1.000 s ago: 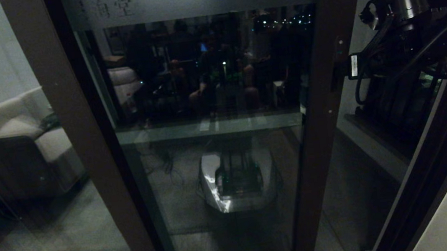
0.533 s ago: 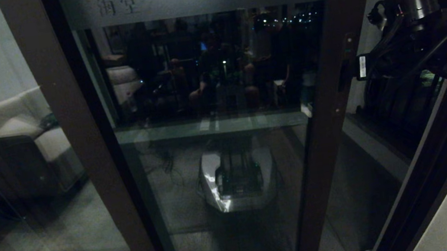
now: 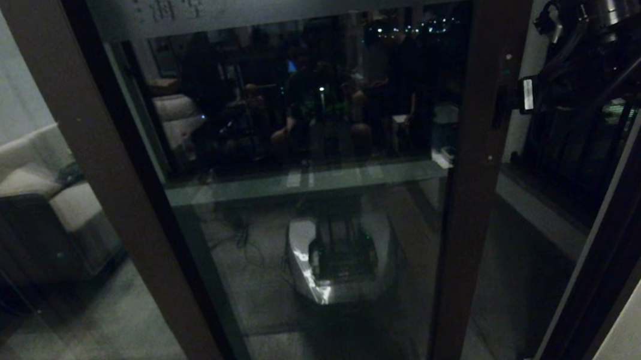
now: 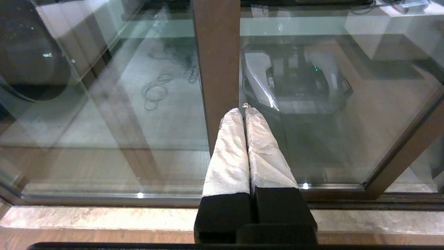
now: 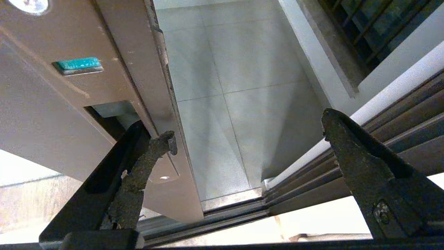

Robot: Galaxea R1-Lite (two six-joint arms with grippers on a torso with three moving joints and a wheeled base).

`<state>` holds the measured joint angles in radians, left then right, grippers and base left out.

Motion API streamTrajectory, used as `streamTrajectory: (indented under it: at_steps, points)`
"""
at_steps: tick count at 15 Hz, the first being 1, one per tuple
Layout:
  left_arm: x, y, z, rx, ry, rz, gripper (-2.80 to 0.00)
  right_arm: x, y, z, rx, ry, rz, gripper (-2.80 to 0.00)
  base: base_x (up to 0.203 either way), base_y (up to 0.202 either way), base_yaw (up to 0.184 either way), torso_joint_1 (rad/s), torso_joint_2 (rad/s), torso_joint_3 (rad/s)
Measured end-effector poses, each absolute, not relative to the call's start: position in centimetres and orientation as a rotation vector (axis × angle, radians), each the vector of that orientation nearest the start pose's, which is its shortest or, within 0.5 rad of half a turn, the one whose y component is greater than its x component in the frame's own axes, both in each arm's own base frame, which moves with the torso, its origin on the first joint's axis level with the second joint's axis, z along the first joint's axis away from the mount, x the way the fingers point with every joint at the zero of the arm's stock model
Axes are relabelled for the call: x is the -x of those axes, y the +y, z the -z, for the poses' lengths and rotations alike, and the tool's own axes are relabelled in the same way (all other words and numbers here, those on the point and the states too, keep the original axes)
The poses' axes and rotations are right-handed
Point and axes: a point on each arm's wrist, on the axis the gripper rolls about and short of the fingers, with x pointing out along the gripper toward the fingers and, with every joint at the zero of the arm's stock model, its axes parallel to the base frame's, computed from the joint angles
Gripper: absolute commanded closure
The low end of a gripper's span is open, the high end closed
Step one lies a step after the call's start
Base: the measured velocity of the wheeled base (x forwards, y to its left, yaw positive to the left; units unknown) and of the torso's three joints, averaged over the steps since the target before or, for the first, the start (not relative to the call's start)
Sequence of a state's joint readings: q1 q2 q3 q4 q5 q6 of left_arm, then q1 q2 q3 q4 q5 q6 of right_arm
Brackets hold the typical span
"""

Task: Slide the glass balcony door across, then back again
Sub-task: Close the slid door

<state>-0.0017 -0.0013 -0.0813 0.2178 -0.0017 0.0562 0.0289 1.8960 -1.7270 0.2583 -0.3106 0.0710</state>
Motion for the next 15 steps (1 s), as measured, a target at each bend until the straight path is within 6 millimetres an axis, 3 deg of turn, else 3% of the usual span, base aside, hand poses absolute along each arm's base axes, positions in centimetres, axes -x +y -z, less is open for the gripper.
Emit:
streamTrajectory:
  at_steps: [15]
  points:
    - [3.1,0.0,-7.5,-0.056,0.135,0.007,0.0,-36.7,-3.5,-28.6,0.002,0.414,0.362,-2.8,0.0,0.0,0.0,0.0,0.0,0.0]
